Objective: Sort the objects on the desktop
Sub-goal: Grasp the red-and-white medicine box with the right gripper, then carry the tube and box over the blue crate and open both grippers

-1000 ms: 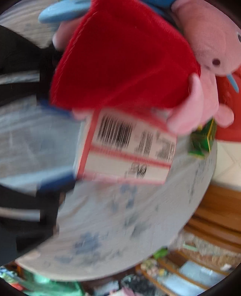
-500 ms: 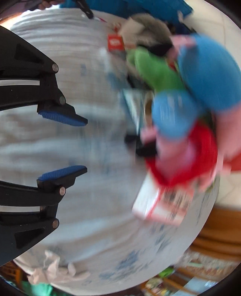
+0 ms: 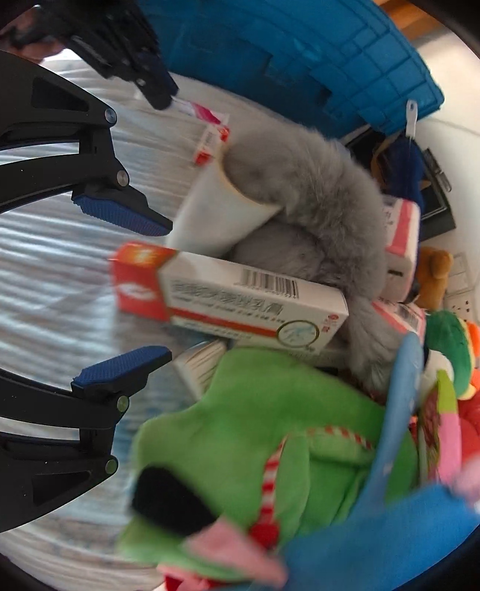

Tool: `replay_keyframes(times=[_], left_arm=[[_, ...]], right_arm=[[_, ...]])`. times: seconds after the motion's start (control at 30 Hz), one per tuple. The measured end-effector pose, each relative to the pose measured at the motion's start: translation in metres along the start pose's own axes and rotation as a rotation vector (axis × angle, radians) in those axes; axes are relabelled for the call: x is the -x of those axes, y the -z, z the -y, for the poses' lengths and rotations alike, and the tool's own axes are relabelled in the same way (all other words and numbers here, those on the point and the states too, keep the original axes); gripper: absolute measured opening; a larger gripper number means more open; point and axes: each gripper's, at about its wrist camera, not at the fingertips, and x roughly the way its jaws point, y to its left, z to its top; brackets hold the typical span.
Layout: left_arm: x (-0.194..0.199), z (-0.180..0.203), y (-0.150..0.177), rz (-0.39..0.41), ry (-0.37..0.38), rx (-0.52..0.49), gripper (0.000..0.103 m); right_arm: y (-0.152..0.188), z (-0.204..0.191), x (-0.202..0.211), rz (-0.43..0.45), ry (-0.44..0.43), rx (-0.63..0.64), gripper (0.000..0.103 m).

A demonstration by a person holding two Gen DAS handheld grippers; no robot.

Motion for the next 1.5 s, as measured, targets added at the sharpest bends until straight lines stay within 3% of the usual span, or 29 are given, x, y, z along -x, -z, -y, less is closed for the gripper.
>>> replay_keyframes(times=[0.13,0.27,0.4,0.43,0.53,0.83,1.0,1.13,1.33,1.5], left_arm=[[-0.009,0.000,-0.010,0.010,0.003,-0.006,0.019],[0.017,0.008,-0.013,0.057,0.005,-0.021,0.019],[0.066,0.022,-0.018,0.157,-0.003,-0.050,0.019],[0.079,0.026,-0.019,0.180,-0.006,-0.058,0.019],[0.125,0.034,-0.022,0.264,-0.007,-0.080,0.019],[0.239,0.022,-0.031,0.483,-0.051,-0.085,0.019],[0.300,-0.022,-0.031,0.609,-0.142,-0.025,0.019],[0.328,-0.073,-0.029,0.653,-0.228,0.051,0.019],[0.334,-0.171,-0.025,0.609,-0.349,0.185,0.019],[0.322,-0.241,-0.026,0.534,-0.400,0.258,0.019]], right_arm=[[0.005,-0.001,0.018,0.025,0.010,0.009,0.028],[0.021,-0.002,0.061,0.070,-0.008,0.029,0.027],[0.032,-0.009,0.117,0.150,-0.039,0.055,0.026],[0.016,-0.022,0.121,0.176,-0.041,0.067,0.025],[0.015,-0.032,0.167,0.258,-0.052,0.093,0.024],[-0.011,-0.118,0.262,0.498,-0.087,0.238,0.023],[-0.020,-0.181,0.296,0.632,-0.157,0.332,0.023],[-0.020,-0.249,0.312,0.708,-0.226,0.428,0.023],[-0.015,-0.356,0.290,0.698,-0.282,0.562,0.023],[-0.013,-0.424,0.259,0.682,-0.198,0.639,0.023]])
